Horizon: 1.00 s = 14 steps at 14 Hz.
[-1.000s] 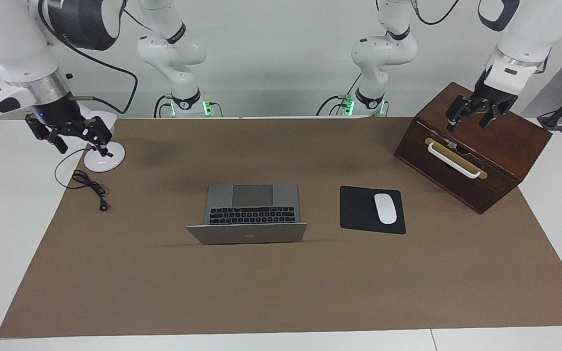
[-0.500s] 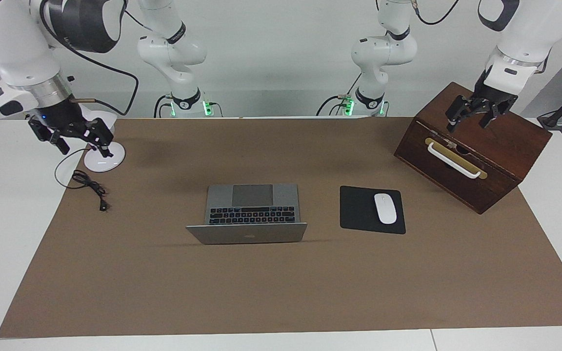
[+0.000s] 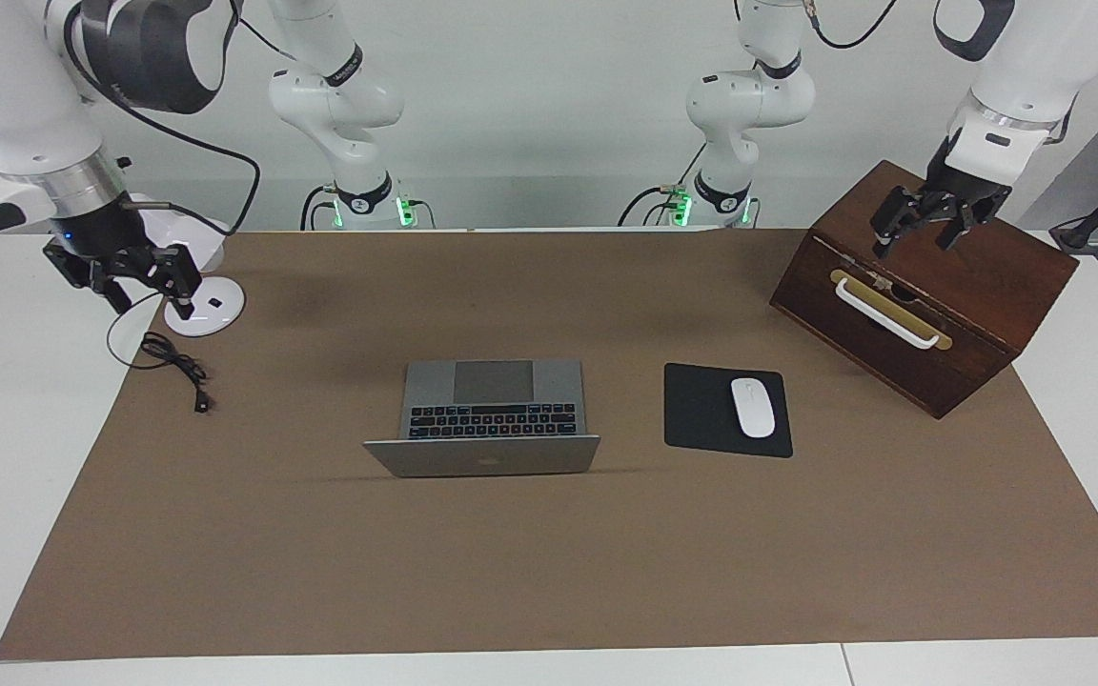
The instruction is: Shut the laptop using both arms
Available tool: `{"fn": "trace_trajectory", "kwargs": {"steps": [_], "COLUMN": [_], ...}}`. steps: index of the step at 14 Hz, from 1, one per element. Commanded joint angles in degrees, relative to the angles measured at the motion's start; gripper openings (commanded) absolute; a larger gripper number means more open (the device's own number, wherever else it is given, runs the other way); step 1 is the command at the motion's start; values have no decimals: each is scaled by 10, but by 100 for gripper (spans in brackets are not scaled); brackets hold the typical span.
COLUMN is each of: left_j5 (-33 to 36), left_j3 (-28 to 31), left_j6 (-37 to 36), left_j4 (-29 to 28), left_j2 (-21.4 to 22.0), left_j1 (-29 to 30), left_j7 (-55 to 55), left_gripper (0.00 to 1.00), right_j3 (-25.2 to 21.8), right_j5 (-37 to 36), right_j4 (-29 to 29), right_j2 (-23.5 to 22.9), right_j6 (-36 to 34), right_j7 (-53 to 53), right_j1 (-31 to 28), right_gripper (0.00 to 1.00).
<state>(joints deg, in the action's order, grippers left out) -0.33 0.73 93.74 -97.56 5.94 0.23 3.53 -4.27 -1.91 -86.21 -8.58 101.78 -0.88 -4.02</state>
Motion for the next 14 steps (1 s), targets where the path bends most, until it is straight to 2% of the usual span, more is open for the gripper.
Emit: {"fn": "trace_trajectory", "kwargs": {"steps": [1,2,7,9,11,12,13,14], "left_j5": [2,4,6,4,4,4,3,2], "left_j3": [1,0,-2,-2,-2,-2,-2,-2], "left_j6": [0,1,3,4,5,11,12,11], "left_j4": [3,3,-5,-6,-10,-13,-17,-18], "left_j2": [-2,-2,1,2,3,3,6,7], "left_j1": [-6,-7,-5,-4,-4,-5,-4,-1], "left_j7": [-2,-2,-6,-8,-8,-6,-5,-4], "left_gripper": [100,100,100,100,100,69,32,1], "right_j3": [1,1,1,1,1,3,5,6], "right_j5": [-7,-14,-24,-24,-24,-23,-22,-22], "right_j4": [10,10,31,34,91,118,136,152], "right_j2": [-26,-35,-62,-79,-123,-142,-157,-172], "right_j6": [37,49,83,123,128,125,124,122], "right_j7": [-19,-25,-34,-34,-35,-35,-35,-35], "right_j1": [-6,-7,-7,-8,-14,-14,-15,-15], "right_gripper": [12,0,0,0,0,0,0,0]}}
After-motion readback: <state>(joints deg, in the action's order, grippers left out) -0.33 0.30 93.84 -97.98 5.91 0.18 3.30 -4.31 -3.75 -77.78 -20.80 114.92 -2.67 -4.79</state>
